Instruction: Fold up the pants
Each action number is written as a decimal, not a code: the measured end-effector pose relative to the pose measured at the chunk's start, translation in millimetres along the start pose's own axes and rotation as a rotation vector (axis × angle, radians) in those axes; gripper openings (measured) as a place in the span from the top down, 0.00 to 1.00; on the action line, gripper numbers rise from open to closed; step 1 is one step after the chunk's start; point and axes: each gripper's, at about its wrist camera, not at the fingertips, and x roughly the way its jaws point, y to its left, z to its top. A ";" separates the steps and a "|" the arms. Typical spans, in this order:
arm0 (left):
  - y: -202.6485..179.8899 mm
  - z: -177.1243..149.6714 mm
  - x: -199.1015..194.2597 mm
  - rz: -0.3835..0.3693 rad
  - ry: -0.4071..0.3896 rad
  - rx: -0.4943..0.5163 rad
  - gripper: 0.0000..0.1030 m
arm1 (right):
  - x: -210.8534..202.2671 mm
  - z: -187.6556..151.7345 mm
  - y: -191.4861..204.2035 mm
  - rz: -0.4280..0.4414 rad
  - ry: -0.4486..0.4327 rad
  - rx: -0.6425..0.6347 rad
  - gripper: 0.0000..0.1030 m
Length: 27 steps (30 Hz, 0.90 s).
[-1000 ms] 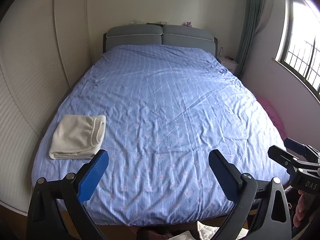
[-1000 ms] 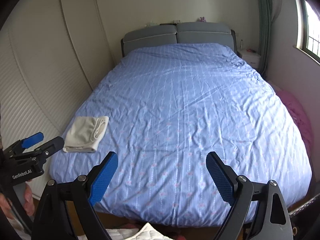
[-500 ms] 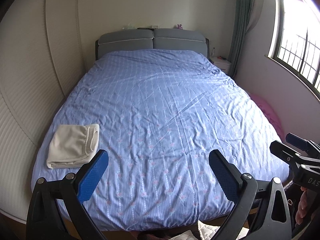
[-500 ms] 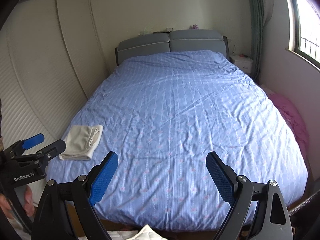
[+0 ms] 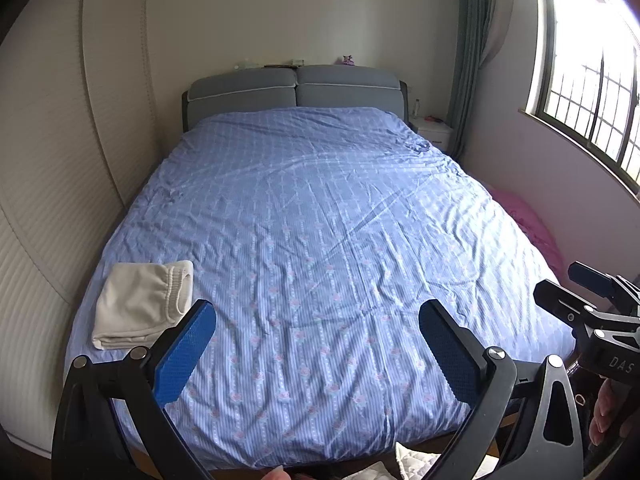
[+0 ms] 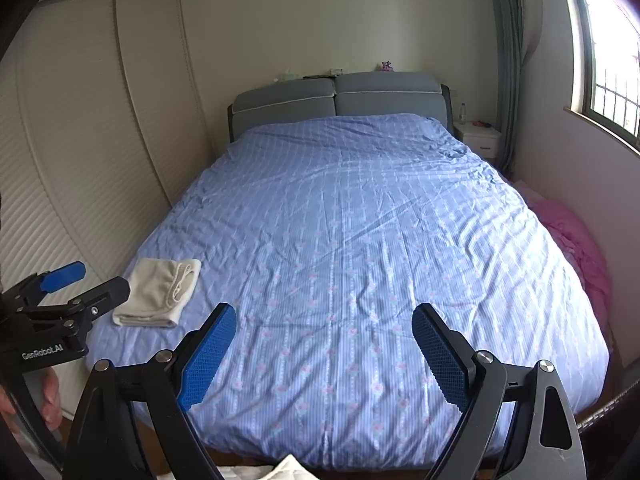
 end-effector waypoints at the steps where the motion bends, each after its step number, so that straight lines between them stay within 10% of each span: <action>1: 0.1 0.3 -0.5 0.000 -0.001 0.003 0.00 | -0.3 0.3 0.1 0.000 0.000 0.000 0.12; 27: 1.8 -1.1 -5.4 0.025 -0.002 0.016 0.00 | -3.9 2.4 2.1 -0.002 -0.002 -0.005 0.12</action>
